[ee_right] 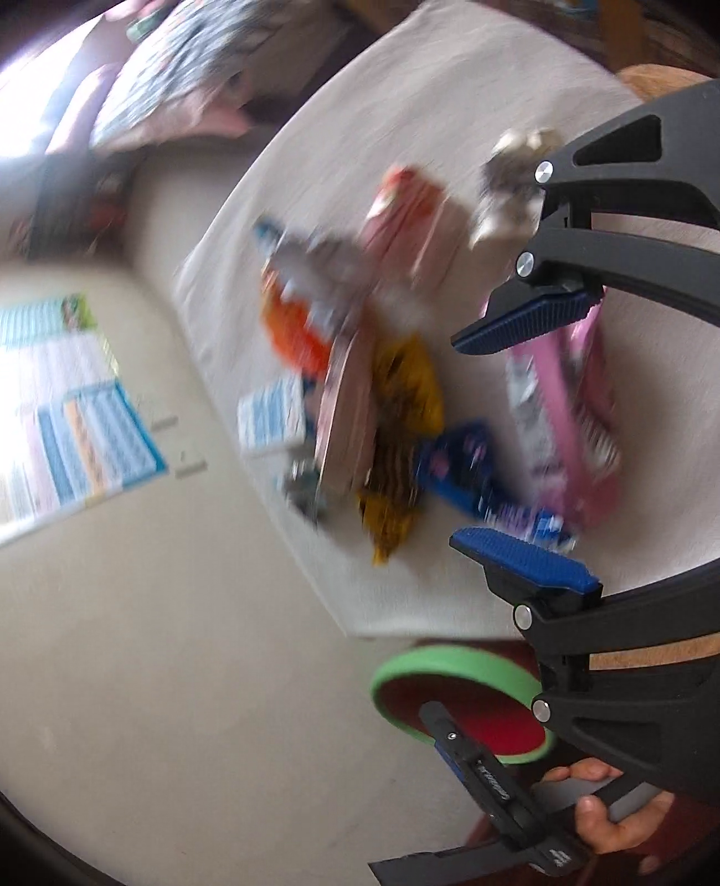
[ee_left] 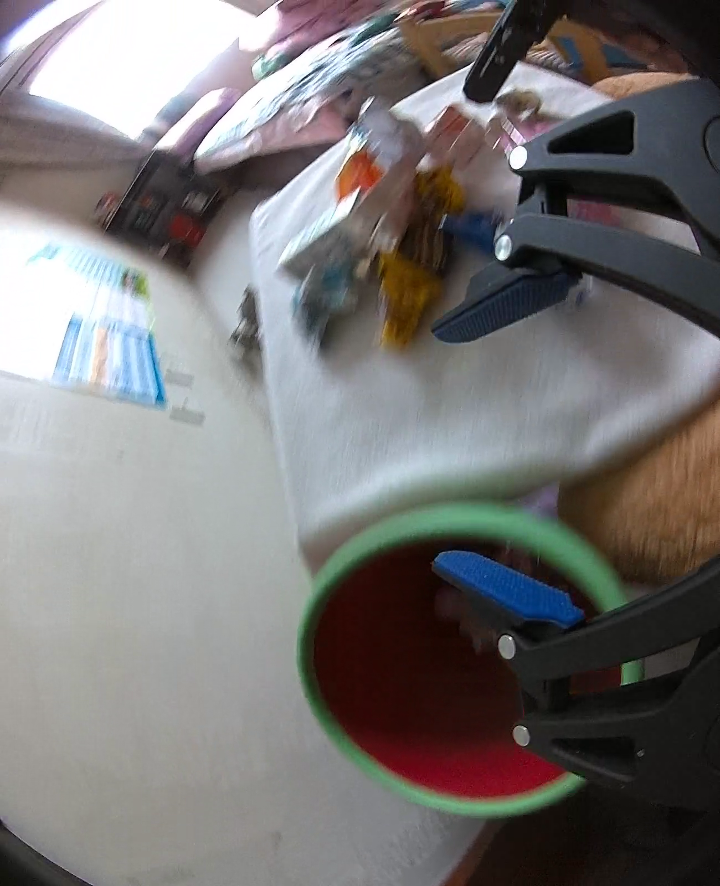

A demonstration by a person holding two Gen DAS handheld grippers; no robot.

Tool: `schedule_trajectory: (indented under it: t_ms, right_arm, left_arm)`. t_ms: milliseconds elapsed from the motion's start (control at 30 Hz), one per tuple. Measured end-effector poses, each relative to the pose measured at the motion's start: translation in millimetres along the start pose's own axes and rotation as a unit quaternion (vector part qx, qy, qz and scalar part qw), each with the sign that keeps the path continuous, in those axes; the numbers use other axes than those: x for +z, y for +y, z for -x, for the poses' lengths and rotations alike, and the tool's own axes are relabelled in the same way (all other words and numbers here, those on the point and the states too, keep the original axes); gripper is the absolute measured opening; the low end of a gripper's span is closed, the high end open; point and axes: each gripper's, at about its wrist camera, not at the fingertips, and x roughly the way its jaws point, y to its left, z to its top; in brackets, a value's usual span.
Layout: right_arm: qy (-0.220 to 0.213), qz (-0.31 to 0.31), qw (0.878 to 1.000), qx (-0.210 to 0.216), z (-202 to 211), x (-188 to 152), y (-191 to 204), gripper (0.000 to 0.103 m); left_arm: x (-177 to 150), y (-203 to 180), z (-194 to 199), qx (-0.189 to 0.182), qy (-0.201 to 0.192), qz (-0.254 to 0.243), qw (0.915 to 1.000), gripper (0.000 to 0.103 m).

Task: Collect trash
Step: 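Grasp the blue wrapper with the left gripper while the right grasps the white printed paper wrapper, then carry the blue wrapper with the left gripper while the right carries the paper wrapper to the bin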

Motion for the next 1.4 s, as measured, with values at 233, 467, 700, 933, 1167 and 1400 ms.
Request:
schedule_trajectory:
  t_ms: [233,467,700,933,1167,1400]
  right_arm:
    - [0.004,-0.053,0.999,-0.014,7.1,-19.2,-44.3,0.063]
    - [0.001,-0.105,0.994,-0.037,13.7,-28.0,-81.7,0.063]
    - [0.008,-0.149,0.987,-0.062,13.1,-32.8,-112.5,0.063]
    - [0.021,-0.136,0.988,-0.075,0.9,-27.1,-114.6,0.073]
    - [0.051,-0.098,0.989,-0.103,-29.8,-23.9,-109.7,0.086]
    - [0.047,-0.108,0.989,-0.09,-31.3,-26.6,-114.3,0.079]
  left_arm:
    - [-13.0,-77.2,-32.3,-0.066,0.062,-0.066,0.9937,0.075]
    - [-22.9,-111.6,-71.2,-0.064,0.116,-0.095,0.9866,0.073]
    - [-34.2,-119.6,-93.1,-0.057,0.155,-0.111,0.98,0.031]
    - [-25.5,-114.8,-53.6,-0.041,0.091,-0.125,0.9871,0.028]
    - [-6.8,-114.2,-17.5,-0.035,0.04,-0.118,0.9915,0.028]
    - [8.0,-111.5,8.1,-0.034,0.004,-0.106,0.9938,0.028]
